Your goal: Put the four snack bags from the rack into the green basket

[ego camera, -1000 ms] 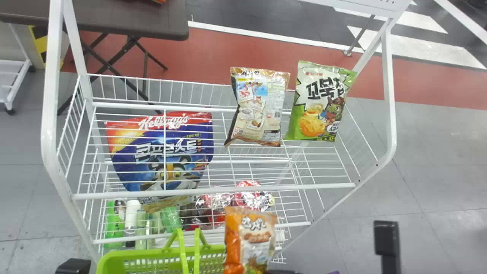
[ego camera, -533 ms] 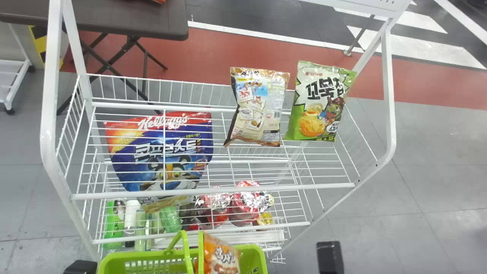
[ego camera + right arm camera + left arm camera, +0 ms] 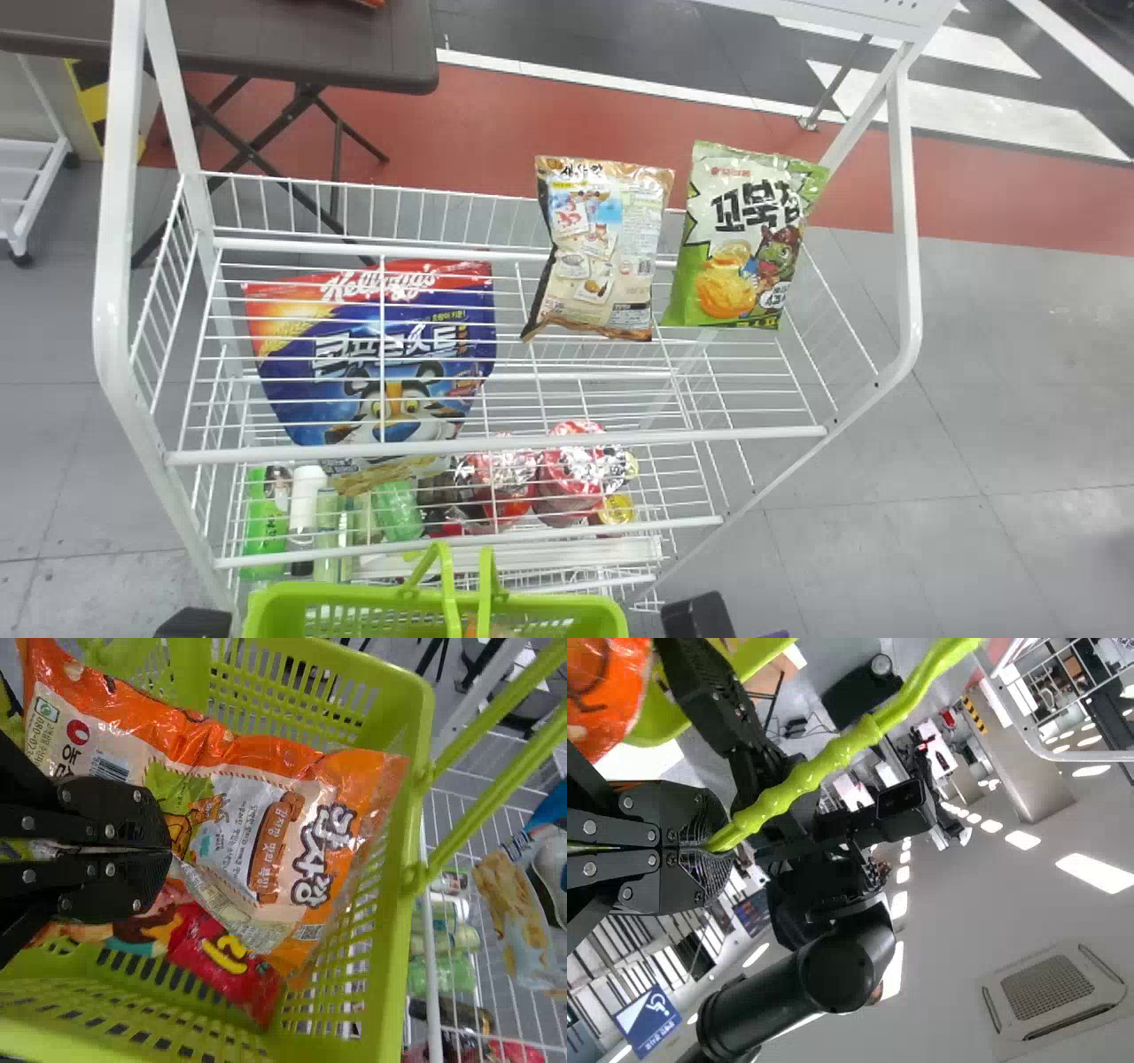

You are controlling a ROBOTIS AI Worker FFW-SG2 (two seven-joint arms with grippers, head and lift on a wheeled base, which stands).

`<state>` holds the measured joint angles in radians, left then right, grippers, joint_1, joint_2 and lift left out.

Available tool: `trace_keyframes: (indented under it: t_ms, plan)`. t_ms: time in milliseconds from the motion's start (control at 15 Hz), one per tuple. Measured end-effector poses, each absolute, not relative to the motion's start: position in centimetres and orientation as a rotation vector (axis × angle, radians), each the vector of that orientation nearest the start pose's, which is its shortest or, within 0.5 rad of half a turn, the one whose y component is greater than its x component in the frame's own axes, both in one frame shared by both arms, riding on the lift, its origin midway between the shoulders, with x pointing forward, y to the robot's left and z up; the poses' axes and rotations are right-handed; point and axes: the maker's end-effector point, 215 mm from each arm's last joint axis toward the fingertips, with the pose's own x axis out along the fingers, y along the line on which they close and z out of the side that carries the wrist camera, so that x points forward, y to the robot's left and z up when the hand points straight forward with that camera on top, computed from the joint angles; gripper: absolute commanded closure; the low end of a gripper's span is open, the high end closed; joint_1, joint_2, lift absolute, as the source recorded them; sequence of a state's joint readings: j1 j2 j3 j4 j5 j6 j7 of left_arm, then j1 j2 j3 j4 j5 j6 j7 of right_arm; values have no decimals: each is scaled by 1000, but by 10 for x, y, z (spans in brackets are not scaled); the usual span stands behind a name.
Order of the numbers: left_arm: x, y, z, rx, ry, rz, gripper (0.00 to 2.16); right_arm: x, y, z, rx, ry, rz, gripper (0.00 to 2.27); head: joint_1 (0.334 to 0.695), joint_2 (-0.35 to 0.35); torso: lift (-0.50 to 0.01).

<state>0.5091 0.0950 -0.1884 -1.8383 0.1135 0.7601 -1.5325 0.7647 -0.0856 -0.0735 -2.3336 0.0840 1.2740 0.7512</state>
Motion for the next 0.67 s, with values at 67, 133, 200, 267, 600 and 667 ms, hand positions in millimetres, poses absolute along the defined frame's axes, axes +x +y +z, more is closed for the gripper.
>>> trace_keyframes:
  t_ms: [67,133,200,267,600,667]
  plan:
    - [129,-31,-439,-813,817,-1608,2132,154,-165,-537,313,1237,517,6,695,-350,-6]
    - [129,-31,-439,-813,817,-1609,2132,162,-168,-528,322,1208,513,56,695,-350,-6]
    - [128,-31,-439,-814,817,-1610,2132,169,-169,-520,334,1182,516,66,695,-350,-6]
    - [128,-31,-439,-814,817,-1611,2132,176,-169,-510,346,1150,522,66,695,-350,-6]
    - [127,-32,-438,-815,816,-1615,2132,256,-182,-450,337,816,502,73,695,-350,-6]
    - [127,-32,-438,-811,818,-1614,2132,279,-195,-437,318,736,462,76,695,-350,-6]
